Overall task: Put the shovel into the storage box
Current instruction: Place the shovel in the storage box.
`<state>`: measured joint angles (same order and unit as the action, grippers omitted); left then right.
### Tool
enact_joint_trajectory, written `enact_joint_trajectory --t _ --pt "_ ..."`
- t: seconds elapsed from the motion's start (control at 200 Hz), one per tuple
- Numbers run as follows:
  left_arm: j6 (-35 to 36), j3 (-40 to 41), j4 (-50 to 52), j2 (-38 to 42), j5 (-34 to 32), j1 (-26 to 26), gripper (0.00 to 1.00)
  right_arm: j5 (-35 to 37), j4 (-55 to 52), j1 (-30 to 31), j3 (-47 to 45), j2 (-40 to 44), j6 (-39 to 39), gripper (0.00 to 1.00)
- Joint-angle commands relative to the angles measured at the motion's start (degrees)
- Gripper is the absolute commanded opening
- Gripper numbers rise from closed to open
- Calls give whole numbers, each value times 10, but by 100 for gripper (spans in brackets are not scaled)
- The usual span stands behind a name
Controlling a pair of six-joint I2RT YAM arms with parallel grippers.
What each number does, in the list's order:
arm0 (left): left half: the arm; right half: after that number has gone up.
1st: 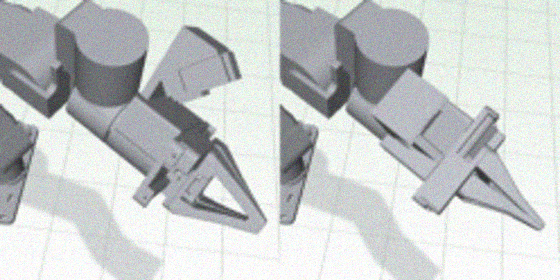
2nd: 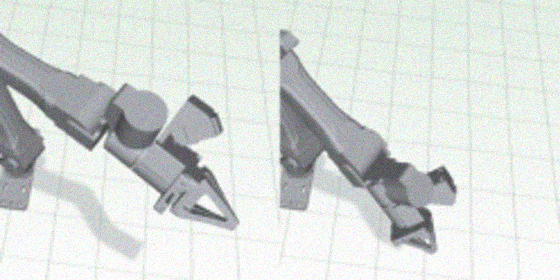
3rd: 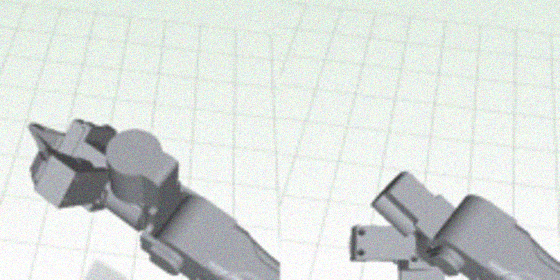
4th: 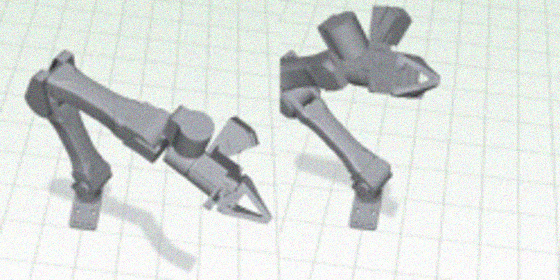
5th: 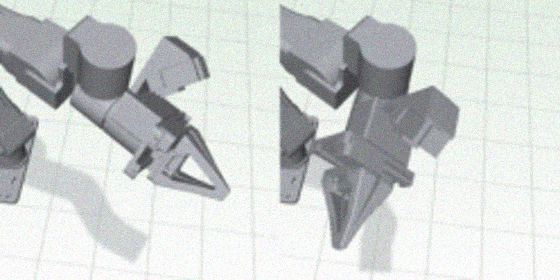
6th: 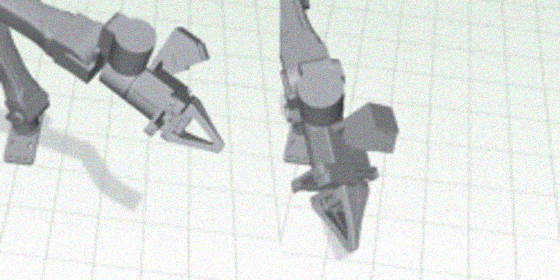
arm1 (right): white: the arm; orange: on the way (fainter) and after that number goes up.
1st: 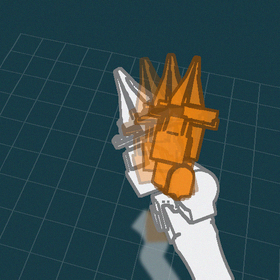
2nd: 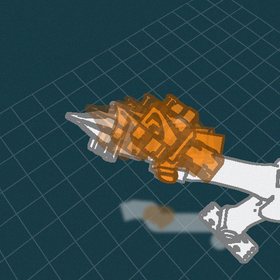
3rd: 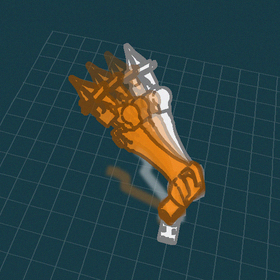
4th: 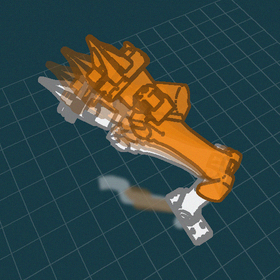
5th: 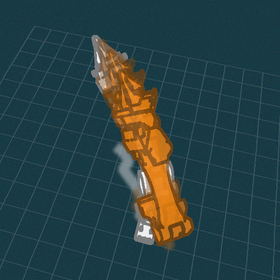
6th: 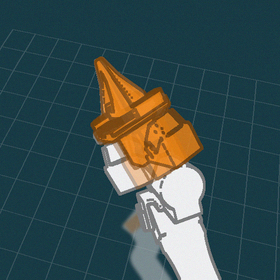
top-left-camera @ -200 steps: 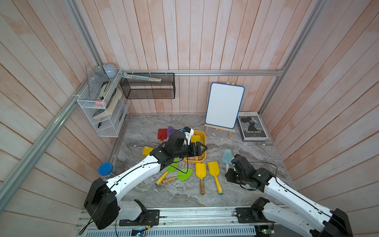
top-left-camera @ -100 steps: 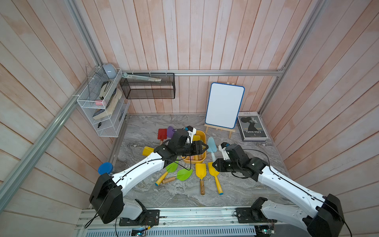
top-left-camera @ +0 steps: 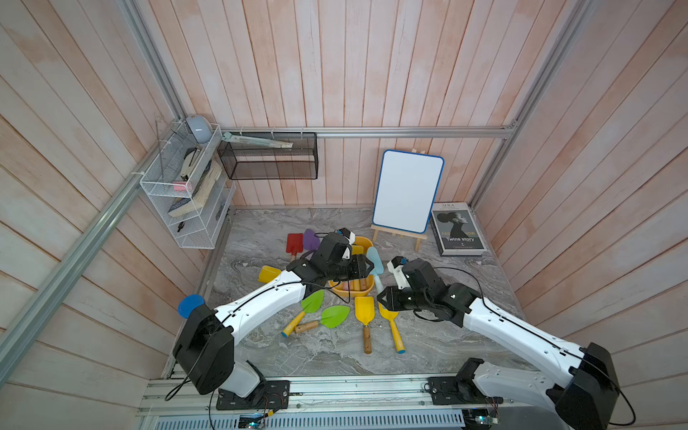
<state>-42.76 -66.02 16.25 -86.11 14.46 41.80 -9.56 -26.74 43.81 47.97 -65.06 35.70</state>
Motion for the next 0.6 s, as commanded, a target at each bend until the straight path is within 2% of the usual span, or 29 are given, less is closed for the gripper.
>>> enact_joint_trajectory --t 0.0,0.34,0.595 --pt "15 -20 12 -10 -28 2 52 -4 11 5 22 -2 -5 0" --pt "14 -31 3 -31 -26 1 40 -10 12 11 24 -6 -7 0" --pt "12 -29 5 -33 -28 1 22 -11 15 14 21 -2 -5 0"
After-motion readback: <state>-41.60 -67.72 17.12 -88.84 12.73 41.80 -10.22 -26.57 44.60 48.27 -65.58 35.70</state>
